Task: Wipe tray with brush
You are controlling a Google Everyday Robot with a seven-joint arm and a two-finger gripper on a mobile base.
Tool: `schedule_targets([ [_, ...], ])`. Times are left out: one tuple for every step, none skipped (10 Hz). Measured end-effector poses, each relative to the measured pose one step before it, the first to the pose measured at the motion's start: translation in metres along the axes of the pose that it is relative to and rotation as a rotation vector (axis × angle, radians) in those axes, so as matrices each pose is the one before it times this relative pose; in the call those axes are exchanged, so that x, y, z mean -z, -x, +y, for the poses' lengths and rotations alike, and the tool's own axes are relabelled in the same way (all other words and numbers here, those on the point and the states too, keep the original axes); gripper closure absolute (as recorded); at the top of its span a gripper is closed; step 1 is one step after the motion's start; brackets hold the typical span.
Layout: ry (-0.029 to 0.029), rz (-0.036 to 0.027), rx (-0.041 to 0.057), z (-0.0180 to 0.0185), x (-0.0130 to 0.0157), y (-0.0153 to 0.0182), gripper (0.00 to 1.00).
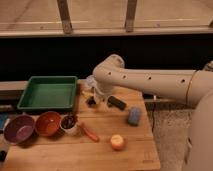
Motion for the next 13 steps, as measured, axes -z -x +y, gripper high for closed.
schedule_targets([
  [-0.00721, -0.00429, 0.00188, -0.00108, 0.00108, 0.00405, 1.0],
  [-0.00226, -0.00161, 0.00066, -0.00056, -0.00001, 0.00161, 1.0],
  [0.00162, 0.00187, -0.00203, -0.00007, -0.00274, 0.00021, 1.0],
  [0.0004, 0.00008, -0.00416, -0.00089, -0.00189, -0.00038, 1.0],
  [-0.00353, -0.00161, -0.0049, -0.00183, -0.00107, -0.00047, 1.0],
  [-0.00752, -0.00421, -0.0002, -0.0014, 0.00154, 0.00124, 1.0],
  [-0.01556, -0.00885, 0.0028, -0.00286, 0.00614, 0.0053, 1.0],
  [-0.01455, -0.00693, 0.00338, -0.00332, 0.00466, 0.00571, 1.0],
  [-0.01188, -0.00963, 0.0041, -0.00214, 0.00587, 0.00781, 1.0],
  [-0.01453, -0.01125, 0.01035, -0.00089, 0.00682, 0.00899, 1.0],
  [-0.01772, -0.01231, 0.01281, -0.00209, 0.00961, 0.0104, 1.0],
  [-0.01229, -0.00766, 0.00925, -0.0016, 0.00527, 0.00685, 1.0],
  [-0.00958, -0.00643, 0.00839, -0.00068, 0.00391, 0.0058, 1.0],
])
